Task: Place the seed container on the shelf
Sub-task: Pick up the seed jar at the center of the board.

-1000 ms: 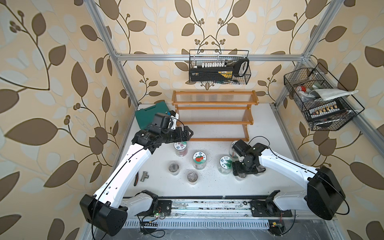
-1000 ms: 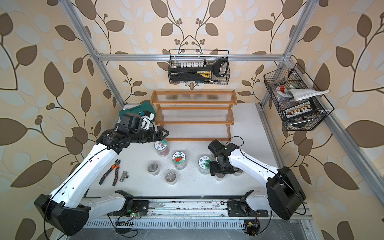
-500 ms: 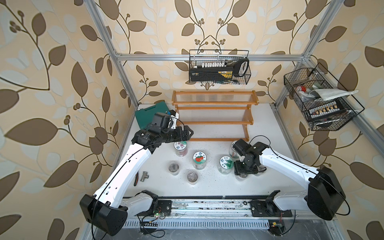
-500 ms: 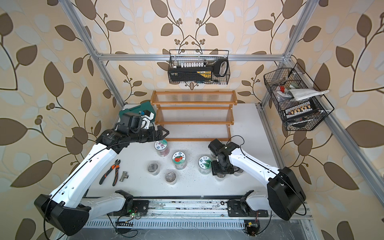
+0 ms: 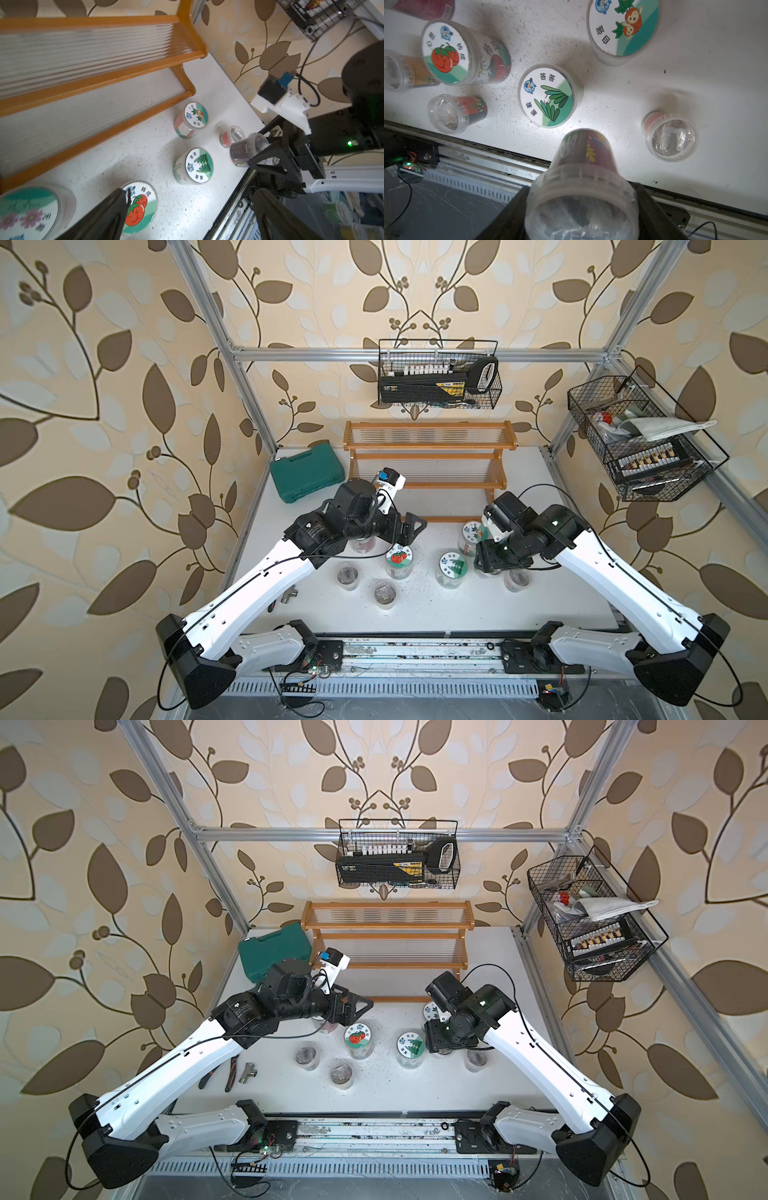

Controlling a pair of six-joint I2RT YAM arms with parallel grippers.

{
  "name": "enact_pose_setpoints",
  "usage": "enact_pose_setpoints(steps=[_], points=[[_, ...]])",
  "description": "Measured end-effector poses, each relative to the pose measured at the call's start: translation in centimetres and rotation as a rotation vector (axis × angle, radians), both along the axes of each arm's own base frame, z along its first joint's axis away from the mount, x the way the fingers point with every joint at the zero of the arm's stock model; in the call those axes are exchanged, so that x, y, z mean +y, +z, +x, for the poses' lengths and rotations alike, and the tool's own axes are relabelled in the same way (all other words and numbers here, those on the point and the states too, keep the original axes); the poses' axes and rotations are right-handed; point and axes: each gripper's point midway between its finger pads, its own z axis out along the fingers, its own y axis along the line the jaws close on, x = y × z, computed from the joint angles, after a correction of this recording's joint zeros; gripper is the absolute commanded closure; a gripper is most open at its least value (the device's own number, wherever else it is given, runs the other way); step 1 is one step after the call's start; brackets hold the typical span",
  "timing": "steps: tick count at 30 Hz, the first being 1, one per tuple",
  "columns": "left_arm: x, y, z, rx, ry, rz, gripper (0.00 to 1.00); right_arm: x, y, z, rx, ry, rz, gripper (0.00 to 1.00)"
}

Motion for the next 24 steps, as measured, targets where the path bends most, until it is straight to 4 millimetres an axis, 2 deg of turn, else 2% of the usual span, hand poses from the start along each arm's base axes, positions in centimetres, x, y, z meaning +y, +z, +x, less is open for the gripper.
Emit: enact_pose_setpoints(steps=[4,7,10,17,24], points=[[-2.9,-1.2,-3.4,-0.150,-0.176,-0.012,0.02,0.6,2.8,-0.6,-0.026,0.041,0.015,0.39],[-3.9,-2.9,-5.0,-0.231,-0.274,-0.002,0.02,1.3,4.1,-0.8,-0.032,0.075,0.007,0.39],[-4.4,-3.9,-5.6,-0.282,-0.321,0.003,0.02,2.2,4.6,-1.0,-0.028,0.111,-0.006,0.39],[-5.8,-3.7,-7.1,-0.356,-0.436,-0.104,0.02,3.8,5.2,-1.3,-0.024,0.160,-0.024,0.39],[-7.7,-5.3,-6.9,-0.360,-0.474,-0.149,0.02,5.5,6.0,-1.8,-0.037,0.203,-0.021,0.39]])
